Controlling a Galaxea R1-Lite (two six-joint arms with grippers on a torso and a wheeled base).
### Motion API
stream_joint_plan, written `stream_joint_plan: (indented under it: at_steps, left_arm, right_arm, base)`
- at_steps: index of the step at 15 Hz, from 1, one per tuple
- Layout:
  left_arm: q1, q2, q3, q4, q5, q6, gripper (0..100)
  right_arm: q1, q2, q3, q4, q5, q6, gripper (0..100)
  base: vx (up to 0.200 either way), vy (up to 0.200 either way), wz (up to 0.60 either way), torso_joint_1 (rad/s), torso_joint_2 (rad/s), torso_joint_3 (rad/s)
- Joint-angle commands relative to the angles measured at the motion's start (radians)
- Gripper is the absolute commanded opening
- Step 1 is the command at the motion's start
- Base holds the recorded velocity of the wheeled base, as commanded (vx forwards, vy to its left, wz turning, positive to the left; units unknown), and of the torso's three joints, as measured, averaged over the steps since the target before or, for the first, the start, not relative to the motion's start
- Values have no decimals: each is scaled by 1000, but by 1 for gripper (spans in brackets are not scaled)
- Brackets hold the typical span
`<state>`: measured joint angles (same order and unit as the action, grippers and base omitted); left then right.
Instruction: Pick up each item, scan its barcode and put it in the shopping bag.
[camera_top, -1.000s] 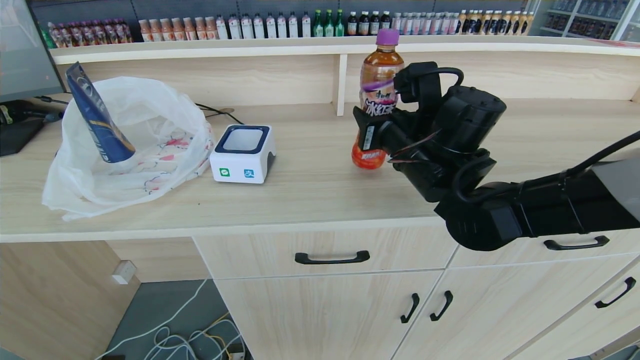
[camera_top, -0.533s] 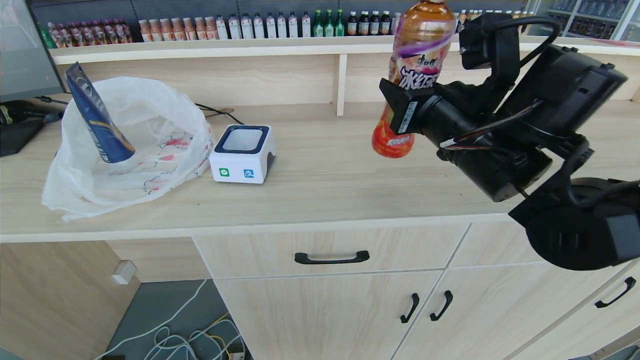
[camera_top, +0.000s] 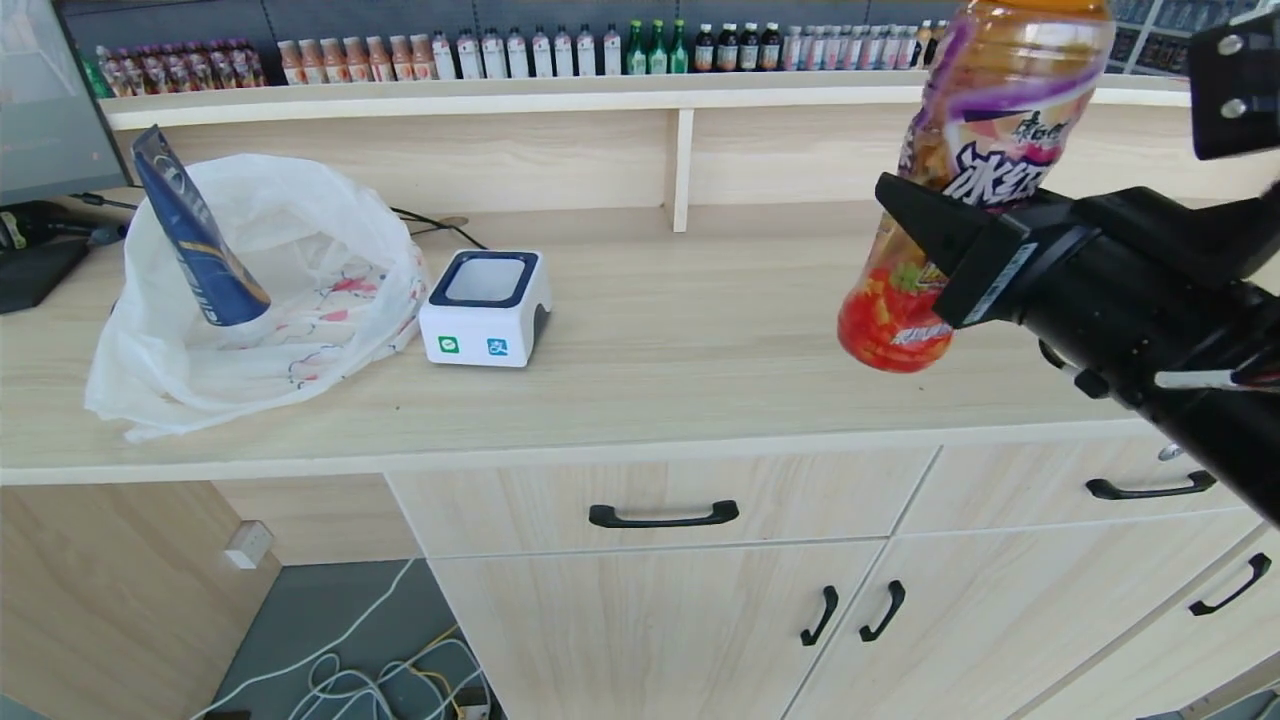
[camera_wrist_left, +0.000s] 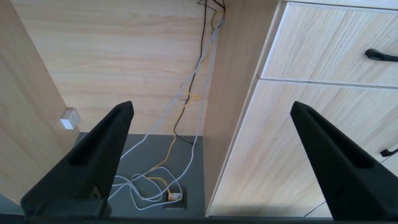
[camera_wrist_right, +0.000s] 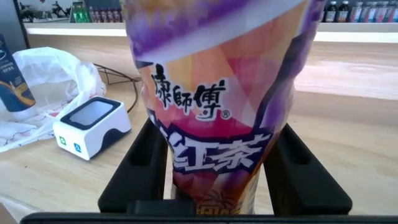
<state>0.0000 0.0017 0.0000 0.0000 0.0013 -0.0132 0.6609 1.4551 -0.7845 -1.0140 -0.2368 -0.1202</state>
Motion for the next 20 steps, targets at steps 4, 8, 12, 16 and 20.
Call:
stream_joint_plan:
  at_steps: [4, 8, 12, 16, 20]
  left_arm:
    - [2, 0, 0, 0, 0, -1, 100]
    - [2, 0, 0, 0, 0, -1, 100]
    - [0, 1, 0, 0, 0, -1, 100]
    - [2, 0, 0, 0, 0, -1, 100]
    - [0, 0, 0, 0, 0, -1, 100]
  right_arm:
    - [52, -185, 248, -3, -2, 31, 0]
    - [82, -179, 310, -31, -2, -12, 0]
    - [83, -179, 315, -31, -2, -142, 0]
    - [198, -173, 333, -29, -6, -305, 0]
    - [276, -163, 332, -28, -6, -581, 0]
  base:
    - [0, 0, 0, 0, 0, 0]
    - [0, 0, 0, 0, 0, 0]
    - [0, 0, 0, 0, 0, 0]
    - [0, 0, 0, 0, 0, 0]
    - [0, 0, 0, 0, 0, 0]
